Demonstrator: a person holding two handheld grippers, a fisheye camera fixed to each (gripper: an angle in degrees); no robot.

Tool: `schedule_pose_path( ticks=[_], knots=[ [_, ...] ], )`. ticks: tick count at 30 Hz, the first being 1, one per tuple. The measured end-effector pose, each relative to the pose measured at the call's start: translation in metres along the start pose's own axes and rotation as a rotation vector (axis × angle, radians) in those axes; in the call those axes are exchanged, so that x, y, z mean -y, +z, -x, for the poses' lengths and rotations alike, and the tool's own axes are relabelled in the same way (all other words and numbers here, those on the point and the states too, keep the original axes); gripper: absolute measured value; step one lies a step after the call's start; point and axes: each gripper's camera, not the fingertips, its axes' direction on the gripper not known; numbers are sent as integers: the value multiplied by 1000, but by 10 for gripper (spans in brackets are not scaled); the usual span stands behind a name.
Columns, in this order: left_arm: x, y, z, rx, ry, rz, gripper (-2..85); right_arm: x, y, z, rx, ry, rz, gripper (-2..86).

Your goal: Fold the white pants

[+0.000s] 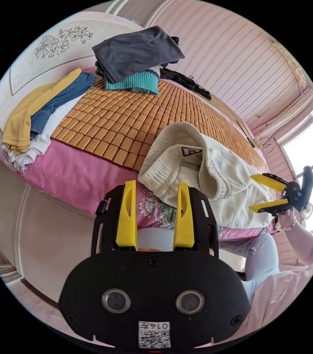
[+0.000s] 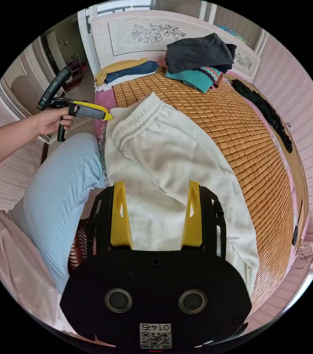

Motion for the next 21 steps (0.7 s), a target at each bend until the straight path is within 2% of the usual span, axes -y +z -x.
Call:
schedule_pose_path(
  ticks=[2, 4, 6, 7, 10, 12, 15, 17, 19, 21],
  knots=[
    [5, 8, -2, 5, 14, 51, 135, 40, 30, -8, -22, 84, 91, 173],
    [5, 9, 0, -40, 42, 65, 107, 52, 35, -27, 95, 150, 133, 146],
    [1, 0, 2, -59, 45, 15, 42, 50, 16, -41, 198, 146, 42, 63],
    [-4, -7, 2, -86, 37, -22, 24, 44, -1, -50, 166, 167, -10, 22],
    [-24, -36, -14, -88, 72, -141, 1, 25, -62, -74, 103, 196, -143, 7],
    [-42, -63, -36, -106, 161, -244, -4, 7, -110, -92, 145, 225, -265, 3],
    [-74, -114, -64, -200, 229, -415, -6, -19, -193, -119, 126, 270, -441, 0],
    [-91, -150, -71, -271, 218, -539, -6, -10, -250, -131, 158, 217, -549, 0],
    [-101, -192, -69, -250, 178, -650, -4, 33, -277, -129, 131, 151, -538, 1],
    [-97, -212, -58, -176, 141, -681, 0, 102, -279, -120, 59, 52, -466, 4]
  ],
)
